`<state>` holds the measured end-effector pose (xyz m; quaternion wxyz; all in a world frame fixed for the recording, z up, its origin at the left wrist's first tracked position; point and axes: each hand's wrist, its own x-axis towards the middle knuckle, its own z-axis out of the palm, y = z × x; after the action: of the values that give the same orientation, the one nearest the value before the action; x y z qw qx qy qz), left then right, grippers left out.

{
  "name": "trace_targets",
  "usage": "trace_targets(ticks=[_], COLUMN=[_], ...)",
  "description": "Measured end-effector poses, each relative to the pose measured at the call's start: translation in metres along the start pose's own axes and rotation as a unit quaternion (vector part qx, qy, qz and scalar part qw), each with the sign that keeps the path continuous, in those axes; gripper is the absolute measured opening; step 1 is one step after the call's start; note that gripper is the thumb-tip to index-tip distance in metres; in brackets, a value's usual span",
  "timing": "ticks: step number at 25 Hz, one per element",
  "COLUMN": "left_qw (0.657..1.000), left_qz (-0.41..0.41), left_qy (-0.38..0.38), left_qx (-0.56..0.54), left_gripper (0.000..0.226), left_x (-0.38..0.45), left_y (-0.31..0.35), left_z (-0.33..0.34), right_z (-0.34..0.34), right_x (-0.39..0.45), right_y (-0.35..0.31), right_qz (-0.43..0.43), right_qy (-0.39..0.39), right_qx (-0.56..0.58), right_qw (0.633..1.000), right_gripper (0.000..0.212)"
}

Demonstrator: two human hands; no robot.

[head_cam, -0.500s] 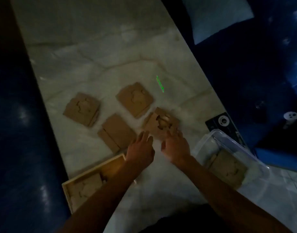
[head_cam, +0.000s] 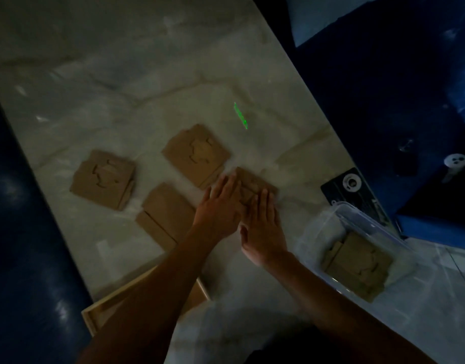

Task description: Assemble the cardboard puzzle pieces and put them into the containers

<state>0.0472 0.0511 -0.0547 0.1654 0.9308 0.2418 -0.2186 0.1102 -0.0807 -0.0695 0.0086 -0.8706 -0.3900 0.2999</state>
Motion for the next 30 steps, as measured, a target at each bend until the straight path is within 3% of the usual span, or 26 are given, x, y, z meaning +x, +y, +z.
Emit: trace_targets(ticks=[4,11,14,20,24,30], left_qw=[1.000,0.993,0.990,0.977,0.973,0.963], left_qz=[-0.002,-0.080,-0.089,-0.137,-0.152,-0.176], left_qy=[0.009,0.015,0.034,0.044,0.069,0.043], left_qx=[-0.006,-0.089,-0.108,-0.159,-0.159,-0.202], left_gripper=[0.072,0.079,0.079,0.051,0.047,0.049], left_x=[-0.002,-0.039,-0.048,-0.017,-0.010,0.006], left_y=[0.000,0.030,0.036,0.024,0.020,0.008], left_z=[0.008,0.024,0.026,0.030,0.016,0.020], right_z=[-0.006,-0.017,-0.022,-0.026,-0.034,-0.050], right_x=[0.000,0.006,0.006,0.010,0.023,0.045], right_y=[0.008,0.024,0.026,0.037,0.039,0.042], right_qz=[-0.022,-0.072,-0.067,-0.016,-0.020,0.077], right_qy=[0.004,-0.004,0.018,0.074,0.104,0.077], right_qx=[0.003,0.002,0.021,0.043,0.053,0.096], right_qw=[1.000,0.997,0.997,0.996,0.993,0.989], right_gripper=[0.080,0.073,0.061,0.037,0.023,0.083])
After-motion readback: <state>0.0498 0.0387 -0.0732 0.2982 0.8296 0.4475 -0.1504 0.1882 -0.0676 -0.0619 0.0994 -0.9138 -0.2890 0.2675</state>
